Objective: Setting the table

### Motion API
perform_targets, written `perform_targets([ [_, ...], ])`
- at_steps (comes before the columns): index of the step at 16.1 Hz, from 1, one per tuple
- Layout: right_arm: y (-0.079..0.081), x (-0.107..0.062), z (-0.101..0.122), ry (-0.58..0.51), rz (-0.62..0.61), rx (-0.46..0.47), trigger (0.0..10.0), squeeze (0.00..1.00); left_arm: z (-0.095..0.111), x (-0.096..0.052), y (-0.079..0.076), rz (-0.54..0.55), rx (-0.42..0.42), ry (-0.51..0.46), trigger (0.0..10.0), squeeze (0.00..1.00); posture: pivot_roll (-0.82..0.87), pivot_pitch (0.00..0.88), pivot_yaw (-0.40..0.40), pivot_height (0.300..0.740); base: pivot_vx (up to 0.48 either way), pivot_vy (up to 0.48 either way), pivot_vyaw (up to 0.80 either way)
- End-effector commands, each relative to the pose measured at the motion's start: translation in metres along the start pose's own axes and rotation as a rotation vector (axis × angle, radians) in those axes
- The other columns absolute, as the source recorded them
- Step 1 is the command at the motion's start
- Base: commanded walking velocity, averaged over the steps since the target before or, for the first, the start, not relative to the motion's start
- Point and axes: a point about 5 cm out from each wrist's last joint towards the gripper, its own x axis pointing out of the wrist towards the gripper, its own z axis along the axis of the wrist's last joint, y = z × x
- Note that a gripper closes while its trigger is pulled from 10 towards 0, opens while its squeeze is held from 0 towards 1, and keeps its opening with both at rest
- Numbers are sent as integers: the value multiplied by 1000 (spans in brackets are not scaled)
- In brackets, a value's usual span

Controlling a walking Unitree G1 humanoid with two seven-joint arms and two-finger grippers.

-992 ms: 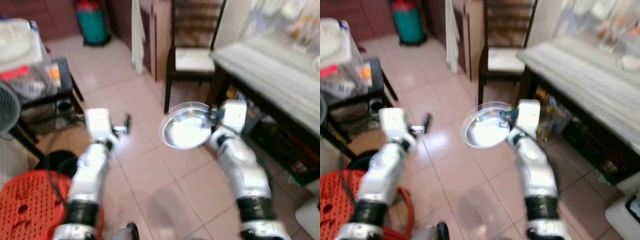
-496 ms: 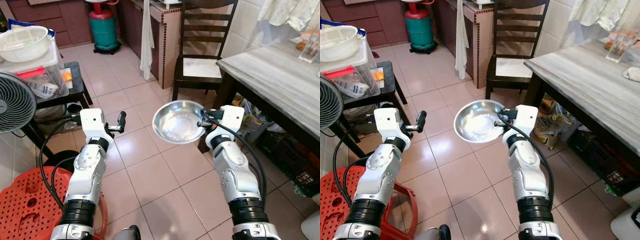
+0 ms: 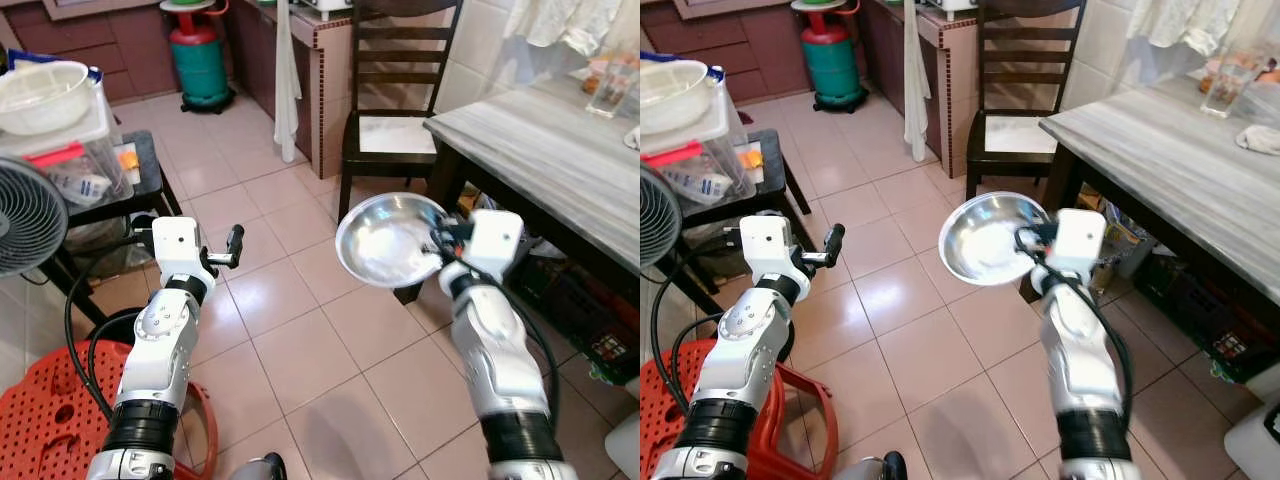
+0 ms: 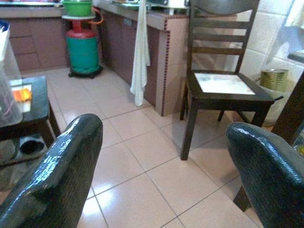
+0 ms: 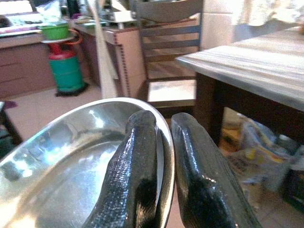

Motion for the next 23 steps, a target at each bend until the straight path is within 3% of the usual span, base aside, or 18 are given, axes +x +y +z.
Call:
perform_targets([
  [1, 2, -1, 12, -53, 5, -8, 10000, 0, 3, -1, -2, -18, 19, -3, 10000, 0, -199, 66, 74, 740, 0, 0, 0],
  [4, 1, -8, 20, -85, -23, -35, 10000, 0, 6, -5, -6, 15, 50, -48, 10000, 0, -205, 75, 75, 740, 0, 0, 0],
  [6, -1, -14, 24, -81, -47, -24, 10000, 0, 3, -12, -14, -48, 20, -28, 10000, 0, -210, 86, 74, 740, 0, 0, 0],
  [14, 5, -14, 33, -70, -35, -29, 10000, 0, -2, -17, -33, -138, -31, -8, 10000, 0, -229, 96, 58, 740, 0, 0, -700],
  [23, 11, -14, 35, -75, -30, -31, 10000, 0, 0, -18, -46, -211, -26, -7, 10000, 0, -231, 100, 67, 740, 387, 0, -694],
])
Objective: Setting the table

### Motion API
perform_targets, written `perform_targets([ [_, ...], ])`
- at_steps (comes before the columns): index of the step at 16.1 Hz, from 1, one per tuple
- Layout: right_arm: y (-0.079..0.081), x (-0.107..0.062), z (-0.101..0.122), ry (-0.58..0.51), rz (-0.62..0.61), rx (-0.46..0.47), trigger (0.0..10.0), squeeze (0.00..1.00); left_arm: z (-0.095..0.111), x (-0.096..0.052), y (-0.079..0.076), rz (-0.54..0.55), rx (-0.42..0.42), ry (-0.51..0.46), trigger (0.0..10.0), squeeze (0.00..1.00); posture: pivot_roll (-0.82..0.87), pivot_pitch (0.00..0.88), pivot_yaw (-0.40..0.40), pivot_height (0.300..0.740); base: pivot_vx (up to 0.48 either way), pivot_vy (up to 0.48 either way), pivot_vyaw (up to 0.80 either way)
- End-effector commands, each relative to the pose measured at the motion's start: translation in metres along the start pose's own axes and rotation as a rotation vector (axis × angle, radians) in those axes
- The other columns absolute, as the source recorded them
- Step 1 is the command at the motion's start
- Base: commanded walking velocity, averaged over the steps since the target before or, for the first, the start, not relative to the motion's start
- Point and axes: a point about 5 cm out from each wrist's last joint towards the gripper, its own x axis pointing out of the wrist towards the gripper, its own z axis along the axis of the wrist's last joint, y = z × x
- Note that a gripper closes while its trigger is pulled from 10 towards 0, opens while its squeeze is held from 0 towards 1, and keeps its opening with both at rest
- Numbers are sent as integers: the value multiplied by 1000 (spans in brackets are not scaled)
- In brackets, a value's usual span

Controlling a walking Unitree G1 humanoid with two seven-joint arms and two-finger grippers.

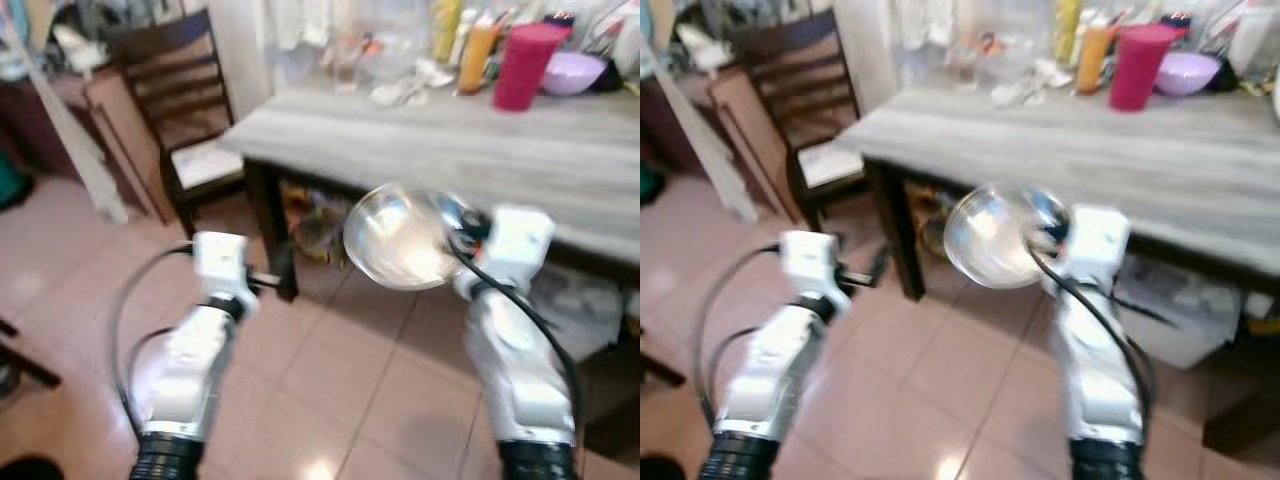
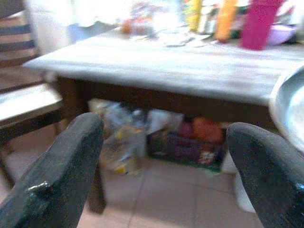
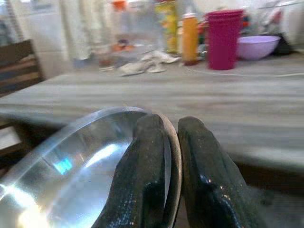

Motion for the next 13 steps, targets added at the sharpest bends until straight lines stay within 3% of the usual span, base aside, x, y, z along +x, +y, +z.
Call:
perform_targets([
  [1, 15, 3, 10, -37, 41, 17, 10000, 0, 4, -2, 11, 21, 23, 0, 10000, 0, -231, 101, 67, 740, 480, 0, 0],
  [3, 16, 3, 11, -40, 43, 14, 10000, 0, 3, -2, 11, 18, 21, 3, 10000, 0, -231, 101, 68, 740, 480, 0, -256],
  [10, 16, 4, 15, -56, 32, -1, 10000, 0, 2, -3, 0, -32, 9, 6, 10000, 0, -228, 103, 66, 740, 438, 0, -800],
  [13, 15, 4, 16, -65, 24, -5, 10000, 0, 4, -5, -3, -50, 4, -2, 10000, 0, -231, 111, 68, 740, 226, 0, -175],
])
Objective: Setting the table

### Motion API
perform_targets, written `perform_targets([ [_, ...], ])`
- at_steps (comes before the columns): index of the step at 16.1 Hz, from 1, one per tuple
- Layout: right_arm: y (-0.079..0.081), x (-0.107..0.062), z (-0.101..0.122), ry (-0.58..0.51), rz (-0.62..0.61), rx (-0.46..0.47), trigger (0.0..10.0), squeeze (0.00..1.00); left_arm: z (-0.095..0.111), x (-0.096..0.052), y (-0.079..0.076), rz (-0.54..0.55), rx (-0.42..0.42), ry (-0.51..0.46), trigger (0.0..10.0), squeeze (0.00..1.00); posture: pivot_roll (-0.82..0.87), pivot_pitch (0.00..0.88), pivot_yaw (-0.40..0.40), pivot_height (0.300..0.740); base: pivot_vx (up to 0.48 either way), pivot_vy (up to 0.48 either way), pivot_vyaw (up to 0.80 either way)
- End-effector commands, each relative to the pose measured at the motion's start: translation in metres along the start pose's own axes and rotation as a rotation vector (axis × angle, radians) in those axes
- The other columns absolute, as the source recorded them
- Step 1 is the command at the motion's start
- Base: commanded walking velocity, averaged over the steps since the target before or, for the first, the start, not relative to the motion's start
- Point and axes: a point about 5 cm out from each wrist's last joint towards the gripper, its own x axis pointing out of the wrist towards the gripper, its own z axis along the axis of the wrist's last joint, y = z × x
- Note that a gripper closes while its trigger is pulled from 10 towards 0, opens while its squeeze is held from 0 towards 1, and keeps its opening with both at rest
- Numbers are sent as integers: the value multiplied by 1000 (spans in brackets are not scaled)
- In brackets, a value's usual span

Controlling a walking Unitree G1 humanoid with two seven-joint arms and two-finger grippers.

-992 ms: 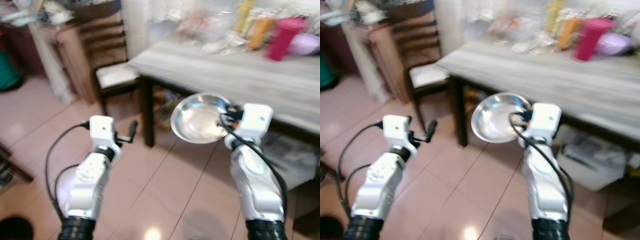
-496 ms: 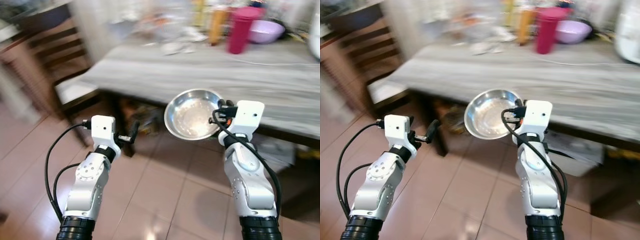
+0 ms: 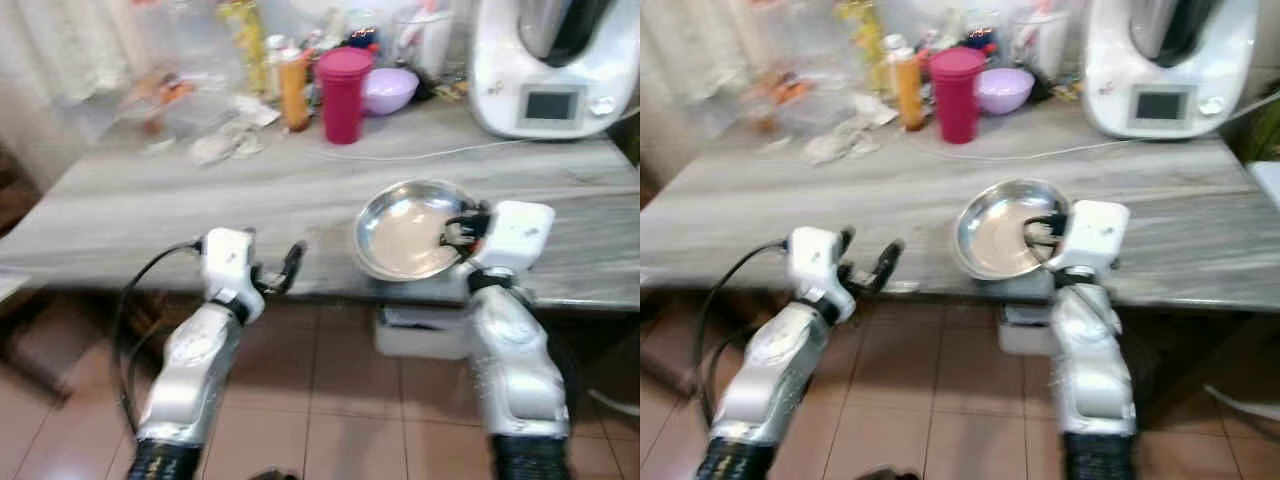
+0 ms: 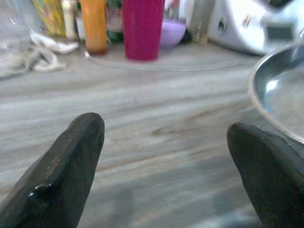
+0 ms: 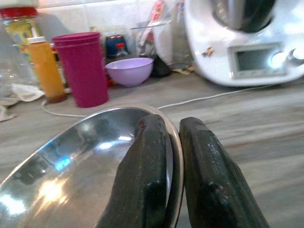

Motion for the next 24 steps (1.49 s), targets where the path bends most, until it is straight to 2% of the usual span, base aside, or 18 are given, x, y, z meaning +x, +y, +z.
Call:
perform_targets([
  [1, -3, 1, 8, -33, -9, -11, 10000, 0, 5, 0, -3, -10, -6, -20, 10000, 0, -230, 112, 67, 740, 0, 0, 0],
  [3, -3, 2, 8, -31, -12, -11, 10000, 0, 1, -5, -6, -61, 32, -4, 10000, 0, -228, 113, 63, 740, 0, 0, 0],
  [7, -6, 4, 8, -27, -23, 7, 10000, 0, -2, -18, -1, -71, 68, 4, 10000, 0, -225, 118, 54, 740, 0, 0, 0],
  [9, -17, 8, 5, -6, -64, 52, 10000, 0, -3, -26, 3, -96, 74, 7, 10000, 0, -223, 123, 53, 740, 0, 0, 0],
  [13, -25, 20, 3, 8, -49, 68, 10000, 0, -2, -27, 1, -163, 61, 6, 10000, 0, -221, 125, 50, 740, 0, 0, 0],
  [16, -23, 33, 0, 31, -7, 113, 10000, 0, -4, -28, -1, -201, 69, 16, 10000, 0, -215, 125, 50, 740, 0, 0, 0],
  [20, -17, 54, -1, 47, 36, 105, 10000, 0, -1, -32, 2, -166, 89, 4, 10000, 0, -187, 130, 60, 740, 0, 0, 0],
  [22, -17, 58, 5, 13, 38, 117, 10000, 0, 8, -29, 1, -138, 86, -33, 10000, 0, -182, 129, 62, 740, 0, 0, 0],
  [24, -14, 58, 4, 2, 42, 124, 10000, 0, 13, -27, 0, -138, 117, -49, 10000, 0, -178, 129, 71, 740, 308, 0, 0],
])
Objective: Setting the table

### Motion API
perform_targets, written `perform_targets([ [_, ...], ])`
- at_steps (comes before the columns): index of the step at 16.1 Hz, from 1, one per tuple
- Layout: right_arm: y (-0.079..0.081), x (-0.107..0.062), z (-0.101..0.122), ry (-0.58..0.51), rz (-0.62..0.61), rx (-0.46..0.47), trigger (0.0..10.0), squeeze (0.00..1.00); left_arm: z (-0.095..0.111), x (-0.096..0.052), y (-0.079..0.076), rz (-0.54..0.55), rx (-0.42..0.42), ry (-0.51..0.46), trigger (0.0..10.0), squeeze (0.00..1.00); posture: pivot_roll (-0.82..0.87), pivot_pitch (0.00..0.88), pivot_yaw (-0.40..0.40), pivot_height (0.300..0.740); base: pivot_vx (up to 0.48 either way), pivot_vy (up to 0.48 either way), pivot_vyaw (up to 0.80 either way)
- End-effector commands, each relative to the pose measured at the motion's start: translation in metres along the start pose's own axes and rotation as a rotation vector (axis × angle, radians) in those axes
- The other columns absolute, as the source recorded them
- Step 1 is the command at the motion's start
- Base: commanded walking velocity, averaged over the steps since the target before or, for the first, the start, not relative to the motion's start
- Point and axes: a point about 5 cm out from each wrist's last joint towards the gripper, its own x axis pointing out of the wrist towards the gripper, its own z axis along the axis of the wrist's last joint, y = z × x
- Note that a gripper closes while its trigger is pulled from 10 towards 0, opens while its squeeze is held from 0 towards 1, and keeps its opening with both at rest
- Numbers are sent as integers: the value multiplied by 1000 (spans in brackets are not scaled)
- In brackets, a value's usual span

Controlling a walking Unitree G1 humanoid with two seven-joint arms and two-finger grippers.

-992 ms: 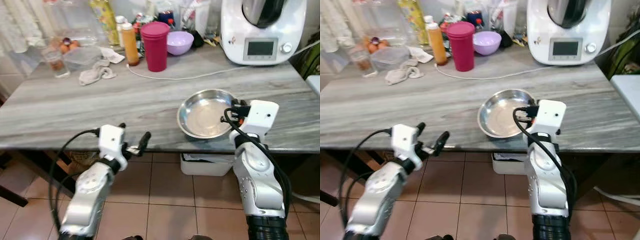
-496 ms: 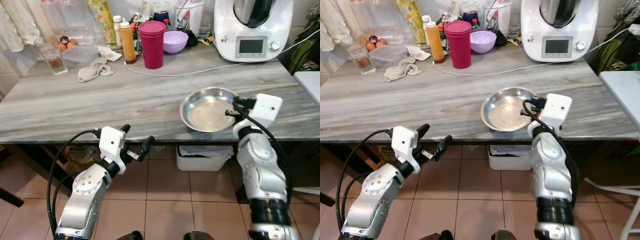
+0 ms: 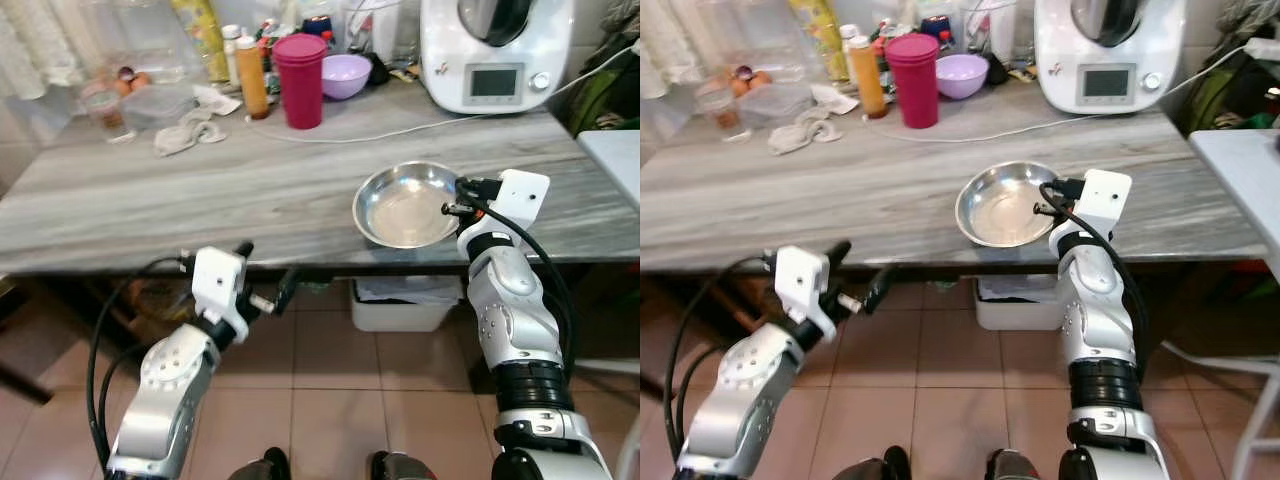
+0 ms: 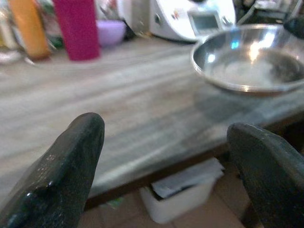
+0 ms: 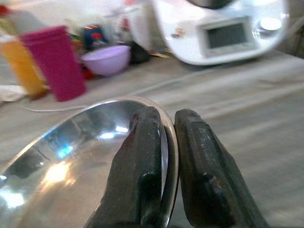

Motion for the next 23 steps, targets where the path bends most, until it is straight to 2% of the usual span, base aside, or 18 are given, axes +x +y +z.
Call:
perform_targets([
  [1, 13, 4, 5, -31, 42, 27, 10000, 0, 1, -6, 4, 27, 19, 4, 10000, 0, -178, 128, 75, 740, 435, 0, 0],
  [7, 16, 2, 1, -61, 34, 24, 10000, 0, 2, -4, 11, 45, 27, 16, 10000, 0, -179, 118, 93, 740, 430, 0, 0],
  [9, 16, 1, 1, -62, 36, 21, 10000, 0, -3, -4, 12, 89, 30, 31, 10000, 0, -177, 114, 88, 740, 0, 0, 0],
  [12, 14, -4, 1, -67, 25, -37, 10000, 0, -10, -8, 30, 265, 112, 70, 10000, 0, -180, 107, 75, 740, 0, 0, 0],
  [15, 11, -17, -2, -64, 48, -74, 10000, 0, -13, -12, 51, 423, 142, 78, 10000, 0, -187, 97, 62, 740, 0, 0, 0],
  [16, 11, -21, -4, -49, 64, -48, 10000, 0, -12, -14, 56, 459, 161, 78, 10000, 0, -187, 97, 62, 740, 0, 0, 0],
  [18, 11, -30, -5, -53, 88, -67, 10000, 0, -12, -18, 64, 530, 175, 84, 10000, 0, -190, 88, 58, 740, 0, 0, 0],
  [21, 15, -34, -5, -64, 112, -72, 10000, 0, -12, -17, 67, 555, 166, 71, 10000, 0, -187, 75, 64, 740, 0, 0, 0],
  [23, 27, -35, 2, -91, 152, -74, 10000, 0, -1, -12, 66, 517, 162, 16, 10000, 0, -186, 67, 69, 740, 167, 0, 0],
])
